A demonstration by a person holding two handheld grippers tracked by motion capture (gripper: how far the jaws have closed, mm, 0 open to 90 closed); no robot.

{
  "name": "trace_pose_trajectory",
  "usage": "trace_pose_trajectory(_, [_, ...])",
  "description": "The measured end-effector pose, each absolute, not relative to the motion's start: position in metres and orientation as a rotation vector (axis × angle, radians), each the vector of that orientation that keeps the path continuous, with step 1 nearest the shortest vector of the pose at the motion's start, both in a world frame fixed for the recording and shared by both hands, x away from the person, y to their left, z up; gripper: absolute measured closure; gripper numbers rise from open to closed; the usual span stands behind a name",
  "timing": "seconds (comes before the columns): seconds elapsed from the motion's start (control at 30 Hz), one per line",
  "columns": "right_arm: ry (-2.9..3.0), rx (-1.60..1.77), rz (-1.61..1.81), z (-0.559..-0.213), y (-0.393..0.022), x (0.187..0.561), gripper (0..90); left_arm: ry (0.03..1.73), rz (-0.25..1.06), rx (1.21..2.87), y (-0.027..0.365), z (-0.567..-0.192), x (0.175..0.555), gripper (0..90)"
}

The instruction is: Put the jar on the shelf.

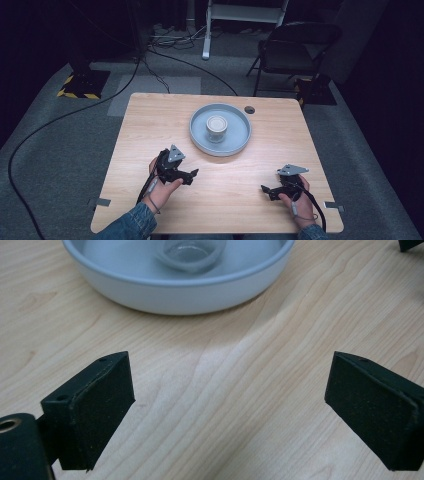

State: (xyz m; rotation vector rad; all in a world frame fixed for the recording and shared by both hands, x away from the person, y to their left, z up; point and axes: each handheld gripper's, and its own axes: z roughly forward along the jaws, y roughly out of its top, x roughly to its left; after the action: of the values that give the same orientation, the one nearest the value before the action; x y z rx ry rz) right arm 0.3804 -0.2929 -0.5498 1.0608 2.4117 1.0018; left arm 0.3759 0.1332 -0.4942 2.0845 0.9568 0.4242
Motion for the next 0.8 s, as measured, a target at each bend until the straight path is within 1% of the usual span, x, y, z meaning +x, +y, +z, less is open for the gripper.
trace_pose_trajectory(0.23, [2.412,1.061,1.002,-0.550,-0.293,0.380,0.2,0.979,0.412,2.096,0.137,-0.509,0.370,5.4])
trace_pose_trajectory(0.37, [2.412,1.061,1.002,-0.550,-0.293,0.380,0.2,0.981,0.393,2.147,0.135,-0.513,0.368,4.8])
trace_pose_trajectory(0.5, [2.412,1.061,1.002,-0.550,-0.293,0.380,0.2,0.990,0.389,2.143,0.135,-0.520,0.364,6.5])
trace_pose_trajectory(0.8, [2.411,1.061,1.002,-0.550,-0.293,0.380,0.2,1.025,0.365,2.208,0.135,-0.531,0.363,5.9])
